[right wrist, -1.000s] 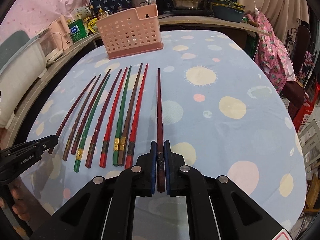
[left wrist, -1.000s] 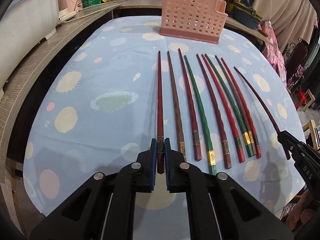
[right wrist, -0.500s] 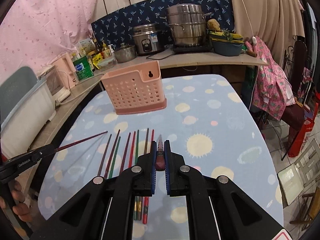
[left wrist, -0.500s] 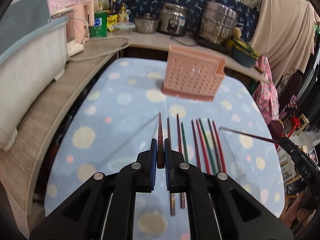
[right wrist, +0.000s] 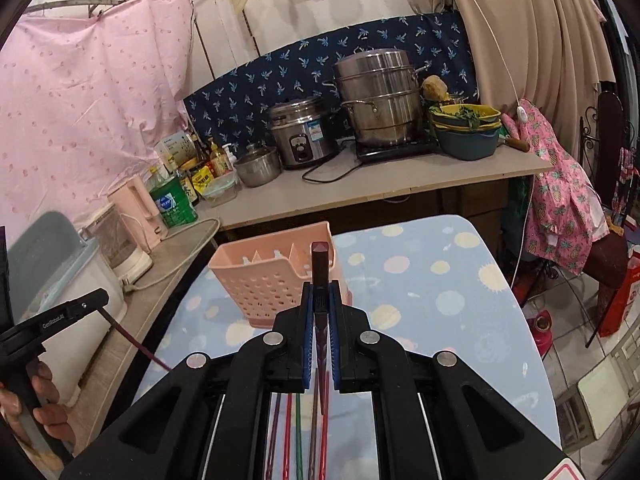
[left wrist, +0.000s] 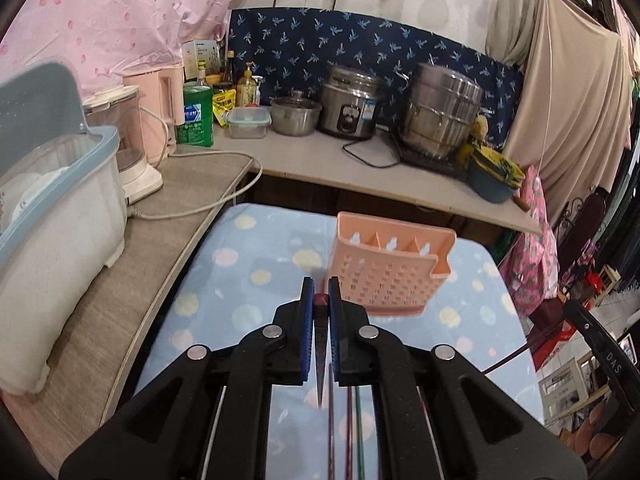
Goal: Organize utensils
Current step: 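Lift both held chopsticks into the pink basket and open both tools, then move both open tools back down to the remaining chopsticks, then close the left tool on a dark red chopstick while the right tool grasps a red chopstick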
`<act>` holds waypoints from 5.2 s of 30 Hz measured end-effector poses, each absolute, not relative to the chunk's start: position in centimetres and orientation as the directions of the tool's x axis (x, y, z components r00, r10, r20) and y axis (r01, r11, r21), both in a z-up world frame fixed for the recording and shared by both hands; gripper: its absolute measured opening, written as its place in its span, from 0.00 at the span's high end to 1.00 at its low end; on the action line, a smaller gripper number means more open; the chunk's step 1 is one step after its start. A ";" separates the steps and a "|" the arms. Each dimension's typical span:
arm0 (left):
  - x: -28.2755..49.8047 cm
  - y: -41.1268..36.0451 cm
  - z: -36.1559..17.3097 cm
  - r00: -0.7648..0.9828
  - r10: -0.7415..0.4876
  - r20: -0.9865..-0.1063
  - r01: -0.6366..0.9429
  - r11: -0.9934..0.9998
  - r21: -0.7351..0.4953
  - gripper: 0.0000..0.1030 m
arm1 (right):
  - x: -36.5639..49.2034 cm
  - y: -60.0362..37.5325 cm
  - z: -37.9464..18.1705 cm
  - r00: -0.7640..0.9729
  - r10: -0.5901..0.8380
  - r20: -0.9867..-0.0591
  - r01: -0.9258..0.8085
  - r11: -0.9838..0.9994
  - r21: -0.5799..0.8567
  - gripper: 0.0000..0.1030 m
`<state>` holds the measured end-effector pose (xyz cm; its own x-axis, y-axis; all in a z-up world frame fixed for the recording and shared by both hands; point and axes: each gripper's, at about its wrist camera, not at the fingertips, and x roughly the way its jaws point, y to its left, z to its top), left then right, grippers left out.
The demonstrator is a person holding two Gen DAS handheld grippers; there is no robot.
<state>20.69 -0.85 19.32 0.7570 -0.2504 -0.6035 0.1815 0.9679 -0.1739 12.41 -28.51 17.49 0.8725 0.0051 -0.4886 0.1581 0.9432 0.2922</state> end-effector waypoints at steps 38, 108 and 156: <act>35.0 -4.2 20.8 0.819 -0.260 -0.512 0.134 0.953 -0.271 0.93 | 28.4 -30.5 15.7 0.859 -0.002 -0.512 0.182 0.935 0.303 0.90; 6.3 -1.7 -1.4 0.552 -0.163 -0.818 0.243 0.970 -0.029 0.40 | -0.8 -20.0 -1.5 0.638 0.044 -0.769 0.142 0.975 0.173 0.67; 6.8 -2.2 -2.6 0.553 -0.140 -0.822 0.242 0.970 -0.003 0.50 | 1.6 -19.0 -2.9 0.624 0.001 -0.781 0.109 0.990 0.087 0.88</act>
